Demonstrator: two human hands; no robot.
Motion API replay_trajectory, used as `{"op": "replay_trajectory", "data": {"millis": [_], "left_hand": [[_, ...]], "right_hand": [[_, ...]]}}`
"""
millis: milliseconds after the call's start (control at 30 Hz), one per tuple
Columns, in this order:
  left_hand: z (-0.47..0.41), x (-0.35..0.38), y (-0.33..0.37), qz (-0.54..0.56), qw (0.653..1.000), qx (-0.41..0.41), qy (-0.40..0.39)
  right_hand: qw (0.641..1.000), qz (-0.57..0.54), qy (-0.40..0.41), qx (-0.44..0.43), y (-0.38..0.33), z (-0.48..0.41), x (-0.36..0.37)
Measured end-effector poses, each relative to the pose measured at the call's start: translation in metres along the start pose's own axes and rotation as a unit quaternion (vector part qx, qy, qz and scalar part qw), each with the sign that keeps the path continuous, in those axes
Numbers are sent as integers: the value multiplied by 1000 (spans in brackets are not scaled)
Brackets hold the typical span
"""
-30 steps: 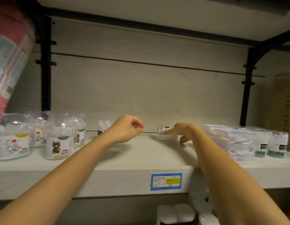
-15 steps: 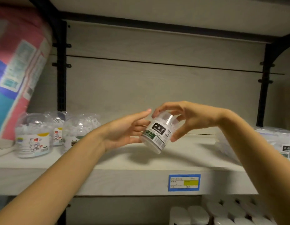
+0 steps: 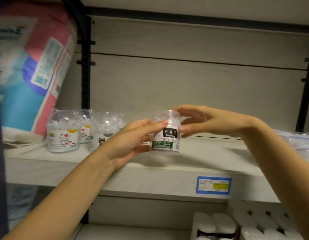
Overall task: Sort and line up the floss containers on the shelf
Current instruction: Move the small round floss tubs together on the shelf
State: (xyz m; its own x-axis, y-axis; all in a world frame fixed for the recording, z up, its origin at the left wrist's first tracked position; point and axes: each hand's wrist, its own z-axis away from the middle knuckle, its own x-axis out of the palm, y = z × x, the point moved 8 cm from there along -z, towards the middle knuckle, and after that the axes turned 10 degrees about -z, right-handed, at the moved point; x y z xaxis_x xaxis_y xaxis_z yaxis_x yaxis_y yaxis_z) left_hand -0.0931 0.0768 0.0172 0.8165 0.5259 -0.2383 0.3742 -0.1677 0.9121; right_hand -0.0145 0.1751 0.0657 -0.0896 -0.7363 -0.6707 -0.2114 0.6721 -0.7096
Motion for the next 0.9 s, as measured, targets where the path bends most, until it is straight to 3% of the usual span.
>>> {"op": "replay_trajectory", "data": {"millis": [67,133,233,400,500,767,900], "left_hand": [[12,-13,1,-17,999,17,32],[23,-28,-3,-14,998,21,62],[34,-39,-2,-26,997,30,71],[43,-44,0,-49,995,37,76],[48,-49,0,-45,995,39,85],[53,-55,2,-19,993,38,109],[48,-52,5,5,993,44,109]], "right_hand": [[998,-41,51,-15,3,-10,-11],[982,-68,173,-23,14,-31,-33],[960,-44,277,1,35,-73,-42],[973,-62,182,128,72,-125,-4],[975,-60,145,156,81,-136,8],[975,-55,162,139,66,-116,-1],[969,-158,183,60,24,-57,-22]]}}
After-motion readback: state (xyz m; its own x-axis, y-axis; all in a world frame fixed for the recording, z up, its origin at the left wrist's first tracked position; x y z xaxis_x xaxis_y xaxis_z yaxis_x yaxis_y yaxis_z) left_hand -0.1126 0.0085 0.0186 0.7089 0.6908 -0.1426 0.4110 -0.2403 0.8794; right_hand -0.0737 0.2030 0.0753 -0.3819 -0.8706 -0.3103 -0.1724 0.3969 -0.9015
